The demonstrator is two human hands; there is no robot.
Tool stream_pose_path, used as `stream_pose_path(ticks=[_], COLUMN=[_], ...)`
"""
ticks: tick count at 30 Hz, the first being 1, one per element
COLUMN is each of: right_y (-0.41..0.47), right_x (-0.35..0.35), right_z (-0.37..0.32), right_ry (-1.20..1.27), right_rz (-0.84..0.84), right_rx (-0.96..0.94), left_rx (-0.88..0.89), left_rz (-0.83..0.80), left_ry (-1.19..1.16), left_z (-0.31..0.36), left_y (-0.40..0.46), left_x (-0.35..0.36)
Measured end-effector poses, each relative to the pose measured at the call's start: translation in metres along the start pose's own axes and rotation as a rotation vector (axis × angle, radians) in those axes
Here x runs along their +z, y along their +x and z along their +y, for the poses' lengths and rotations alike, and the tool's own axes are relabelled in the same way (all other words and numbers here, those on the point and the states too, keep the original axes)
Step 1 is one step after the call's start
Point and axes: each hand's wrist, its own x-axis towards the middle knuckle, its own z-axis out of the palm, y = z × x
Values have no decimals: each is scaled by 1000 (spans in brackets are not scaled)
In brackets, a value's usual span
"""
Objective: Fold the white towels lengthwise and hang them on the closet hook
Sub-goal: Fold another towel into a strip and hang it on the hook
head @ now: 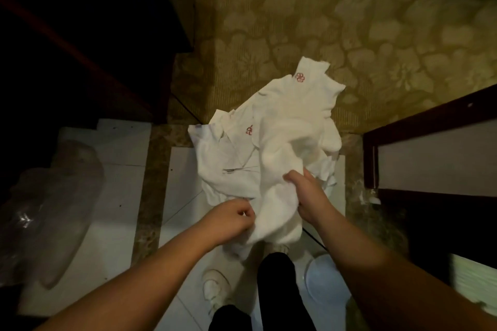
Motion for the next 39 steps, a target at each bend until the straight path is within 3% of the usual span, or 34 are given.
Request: stream_pose_path(ticks=[2, 5, 10, 14, 22, 26, 32, 35, 37, 39], right_y=[-39, -99, -193, -260, -357, -396, -424, -439, -458, -485], right_x=[2, 6, 12, 24, 31, 14, -14, -25, -28, -24], right_z=[-10, -18, -33, -44, -49, -36, 4, 22, 18, -3], right_ry=[9, -178, -376, -415, -409, -536, -981, -1231, -1352, -1321], right_rz=[-76, -162, -340, -396, -438, -404, -369, -463, -423, -347], right_rx=[-28, -135, -274, -394, -453, -476, -539, -532, -585, -732], left_rx=[-57, -71, -187, -301, -108, -39, 16, 118, 140, 156], left_rz=[113, 233, 236, 90, 119, 341, 884, 959, 925, 884], left_ry=[-213, -421, -858, -1015, -1441, -1357, -740, -644, -579, -414], left_z=[2, 15, 26, 9, -7, -3, -2, 10, 18, 24], left_y=[-20, -45, -86, -139, -222, -271, -345, -391, -427, -466], left_x=[-4, -21, -44, -51, -41, -24, 10, 32, 48, 61])
